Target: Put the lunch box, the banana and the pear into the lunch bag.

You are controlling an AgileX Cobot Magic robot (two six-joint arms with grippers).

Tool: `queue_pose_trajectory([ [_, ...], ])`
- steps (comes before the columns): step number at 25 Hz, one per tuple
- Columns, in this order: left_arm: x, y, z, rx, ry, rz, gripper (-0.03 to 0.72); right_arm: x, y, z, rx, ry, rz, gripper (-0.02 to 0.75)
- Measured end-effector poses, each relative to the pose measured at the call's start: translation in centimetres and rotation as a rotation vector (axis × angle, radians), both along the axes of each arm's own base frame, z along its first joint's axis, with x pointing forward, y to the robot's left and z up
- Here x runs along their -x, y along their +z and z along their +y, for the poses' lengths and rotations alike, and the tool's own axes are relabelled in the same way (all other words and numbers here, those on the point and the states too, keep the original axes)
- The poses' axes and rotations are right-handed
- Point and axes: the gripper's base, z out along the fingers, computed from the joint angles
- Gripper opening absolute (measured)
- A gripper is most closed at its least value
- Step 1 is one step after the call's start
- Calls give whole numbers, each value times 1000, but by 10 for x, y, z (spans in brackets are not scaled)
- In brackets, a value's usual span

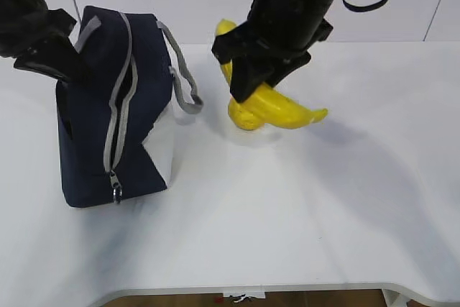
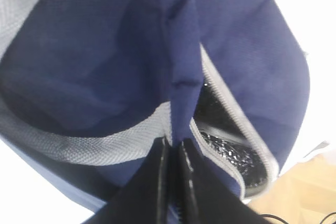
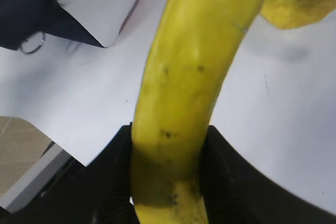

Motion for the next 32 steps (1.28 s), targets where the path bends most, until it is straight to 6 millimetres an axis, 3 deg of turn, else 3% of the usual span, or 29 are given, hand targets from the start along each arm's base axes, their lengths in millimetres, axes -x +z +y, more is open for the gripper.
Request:
queue_pose_trajectory([
  [6,6,11,-2,35,-3,-10,-2,-1,38,11,-158,5,-60,283],
  [13,12,26,-5,94,10,-42,-2,-11,59,35,-501,-49,-136,283],
  [17,13,29,-5,100,14,-56,-3,-28,42,52,-645,-74,-111,283],
  [24,15,34,-5,105,17,-71,-3,-53,-8,75,-778,-133,-2,283],
  [32,15,35,-4,105,21,-77,-3,-69,-64,82,-697,-139,55,283],
])
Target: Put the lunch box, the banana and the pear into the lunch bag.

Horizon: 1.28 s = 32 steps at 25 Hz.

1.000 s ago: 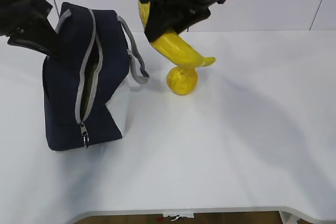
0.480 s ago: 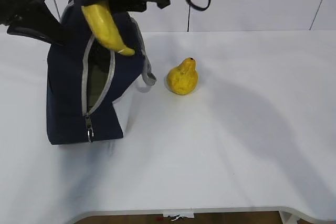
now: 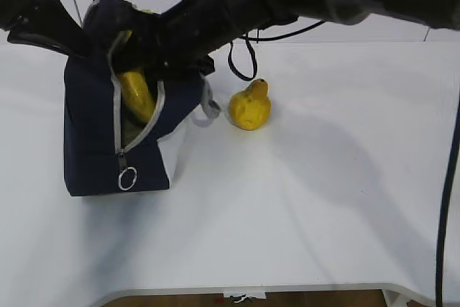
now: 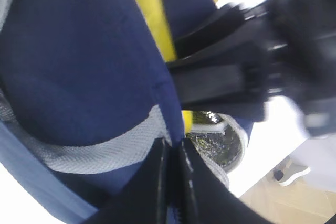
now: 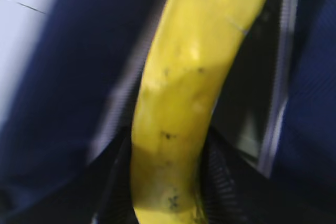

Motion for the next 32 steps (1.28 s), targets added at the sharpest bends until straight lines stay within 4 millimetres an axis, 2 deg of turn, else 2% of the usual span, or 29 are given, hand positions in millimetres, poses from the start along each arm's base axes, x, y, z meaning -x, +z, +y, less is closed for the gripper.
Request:
queue_pose_trajectory([
  [3,-1,0,0,0,7,-9,-3,0,-10,0,40,26,6,283],
  [7,-3,1,1,0,25,-31,-3,1,-11,0,53,52,12,304],
  [9,-4,1,1,2,30,-36,-3,2,-10,0,60,72,14,364],
  [12,-4,1,1,2,32,-39,-3,2,-7,1,84,112,3,495],
  [15,-5,1,2,-12,32,-43,-3,2,7,0,125,162,-49,548],
  [22,-4,-1,4,-47,26,-49,-3,-1,40,-20,403,174,-135,560],
  [32,-4,-3,7,-93,19,-55,-3,-9,54,-51,705,-30,-168,561],
])
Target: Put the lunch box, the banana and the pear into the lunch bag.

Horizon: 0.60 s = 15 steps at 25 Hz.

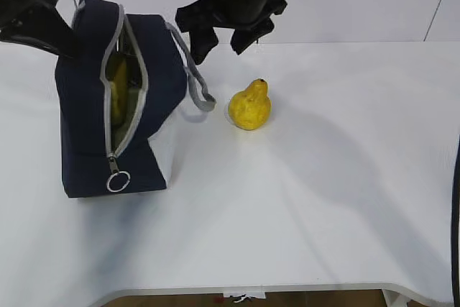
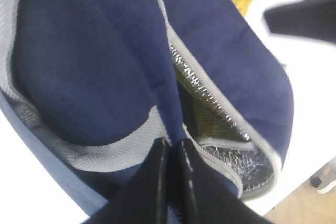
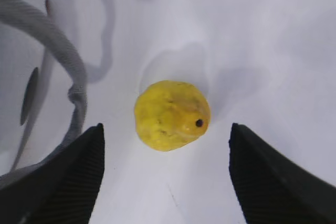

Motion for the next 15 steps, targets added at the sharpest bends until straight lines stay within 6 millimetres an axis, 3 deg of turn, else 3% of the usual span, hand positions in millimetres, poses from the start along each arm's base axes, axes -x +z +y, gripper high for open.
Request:
queue_pose_trajectory([
  [6,0,0,0,-7,-2,1,-3,-11,2,-21,109,-139,-67,560],
  [15,3,-1,0,-7,-17,24,-3,-41,-36,-60,32,-270,66,517],
])
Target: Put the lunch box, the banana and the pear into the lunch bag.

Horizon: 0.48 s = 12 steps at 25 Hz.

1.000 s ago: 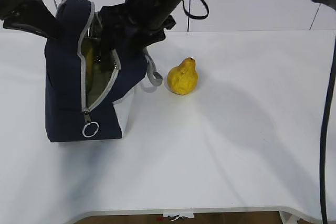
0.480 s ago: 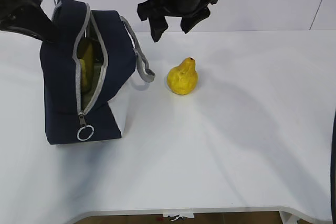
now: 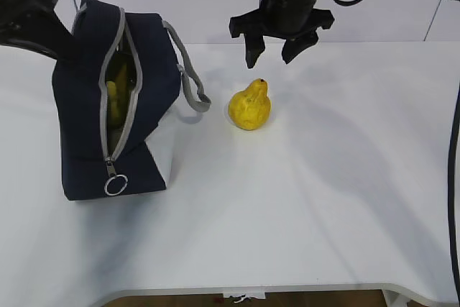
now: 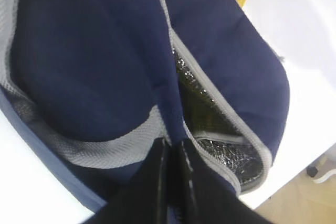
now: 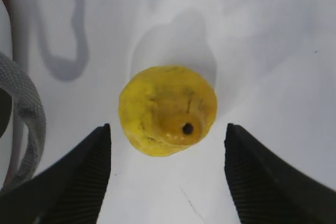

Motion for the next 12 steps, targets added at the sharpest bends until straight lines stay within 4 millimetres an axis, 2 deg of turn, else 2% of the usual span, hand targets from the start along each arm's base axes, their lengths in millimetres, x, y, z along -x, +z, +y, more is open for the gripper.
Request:
queue_pose_trajectory([
  [4,0,0,0,1,1,5,-3,-2,-10,2,-44,-5,39,510],
  [12,0,0,0,1,0,6,-3,-9,-47,8,-56,-8,121,507],
])
